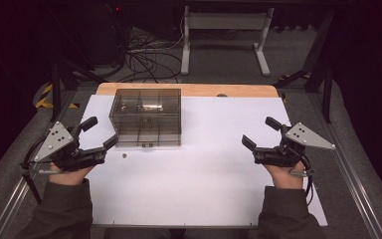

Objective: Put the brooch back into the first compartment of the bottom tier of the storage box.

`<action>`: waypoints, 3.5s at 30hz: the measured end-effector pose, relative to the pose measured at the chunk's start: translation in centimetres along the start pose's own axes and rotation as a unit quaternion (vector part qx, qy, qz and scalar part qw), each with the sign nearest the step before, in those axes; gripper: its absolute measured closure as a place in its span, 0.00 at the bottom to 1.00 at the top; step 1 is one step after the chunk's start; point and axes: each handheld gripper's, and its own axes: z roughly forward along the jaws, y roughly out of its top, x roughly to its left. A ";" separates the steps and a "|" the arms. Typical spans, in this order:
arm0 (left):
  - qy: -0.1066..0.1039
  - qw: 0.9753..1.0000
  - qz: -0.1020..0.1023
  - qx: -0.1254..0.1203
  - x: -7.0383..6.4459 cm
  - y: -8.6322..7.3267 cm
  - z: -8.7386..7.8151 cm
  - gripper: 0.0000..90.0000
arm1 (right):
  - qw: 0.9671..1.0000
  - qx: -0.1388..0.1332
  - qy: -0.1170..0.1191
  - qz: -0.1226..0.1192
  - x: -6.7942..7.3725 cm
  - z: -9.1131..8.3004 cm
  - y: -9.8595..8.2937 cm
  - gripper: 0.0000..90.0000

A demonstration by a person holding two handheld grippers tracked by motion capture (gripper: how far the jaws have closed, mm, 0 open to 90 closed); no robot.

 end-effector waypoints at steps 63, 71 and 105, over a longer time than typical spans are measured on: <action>0.054 0.990 -0.022 0.127 0.7 -5.2 3.9 0.42 | 1.000 0.005 -0.011 -0.004 0.2 -0.2 -0.1 0.01; 0.054 0.989 -0.024 0.136 0.8 -5.6 4.2 0.45 | 1.000 0.007 -0.011 -0.003 0.2 -0.1 -0.1 0.01; 0.062 0.977 -0.025 0.205 0.8 -8.1 6.3 0.60 | 1.000 0.013 -0.014 -0.002 0.2 0.0 -0.2 0.01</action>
